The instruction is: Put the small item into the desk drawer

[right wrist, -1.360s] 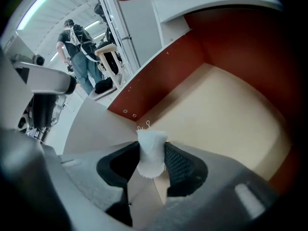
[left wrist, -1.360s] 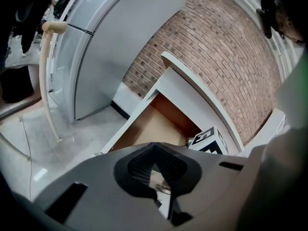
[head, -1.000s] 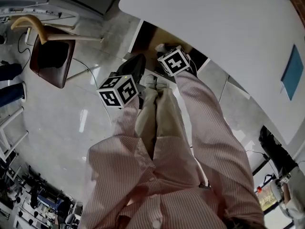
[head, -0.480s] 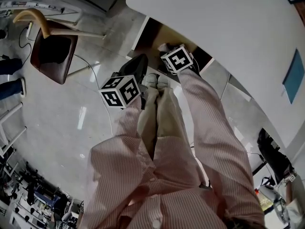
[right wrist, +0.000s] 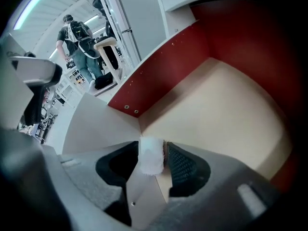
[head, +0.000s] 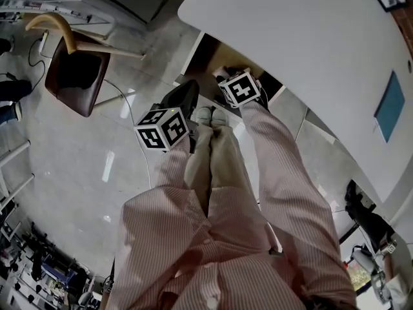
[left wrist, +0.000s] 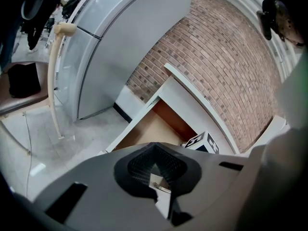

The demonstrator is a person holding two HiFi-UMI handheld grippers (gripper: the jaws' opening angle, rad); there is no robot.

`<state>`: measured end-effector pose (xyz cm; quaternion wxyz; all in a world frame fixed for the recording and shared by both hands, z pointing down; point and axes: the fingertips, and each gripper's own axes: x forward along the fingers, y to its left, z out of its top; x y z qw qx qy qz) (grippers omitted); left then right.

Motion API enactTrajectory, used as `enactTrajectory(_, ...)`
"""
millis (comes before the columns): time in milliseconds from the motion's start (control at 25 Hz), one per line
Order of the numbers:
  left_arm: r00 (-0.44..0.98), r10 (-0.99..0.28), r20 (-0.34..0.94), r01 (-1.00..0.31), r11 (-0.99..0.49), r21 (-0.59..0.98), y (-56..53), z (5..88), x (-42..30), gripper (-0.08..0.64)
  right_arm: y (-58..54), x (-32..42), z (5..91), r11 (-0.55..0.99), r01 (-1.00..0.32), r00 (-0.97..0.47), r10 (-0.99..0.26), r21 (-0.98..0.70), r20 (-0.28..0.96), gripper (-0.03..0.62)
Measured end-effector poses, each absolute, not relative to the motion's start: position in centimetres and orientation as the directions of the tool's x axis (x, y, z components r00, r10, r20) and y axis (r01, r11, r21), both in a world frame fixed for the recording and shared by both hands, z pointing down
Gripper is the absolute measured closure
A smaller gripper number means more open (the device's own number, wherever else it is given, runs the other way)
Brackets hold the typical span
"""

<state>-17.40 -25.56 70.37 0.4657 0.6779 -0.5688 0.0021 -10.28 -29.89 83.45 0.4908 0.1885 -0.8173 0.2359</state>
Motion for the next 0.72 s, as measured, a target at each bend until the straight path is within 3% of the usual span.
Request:
enactTrajectory(200,0.348,-0.779,0.521,-0.775,0.074,0.628,-25.7,68.0,-17.3,0.561,-29.8,-9.7,80.1,0.812,-0.555,-0.458,-0.119,-0.179,0.881,0.439)
enactTrajectory(440,0.353,-0.781,0.515,-0.780,0.058,0.623,-25.1,65.3,-17.0,0.561,-29.3,-9.7,75.5,0.816,-0.559,-0.505,-0.193,-0.149,0.841,0.559)
enactTrajectory(720,0.379,-0.773,0.509,-0.795,0.009,0.606,-23.9,62.5,-16.3,0.561,-28.4,-8.5,70.9,0.764,-0.621,-0.539,-0.253,-0.176,0.803,0.584)
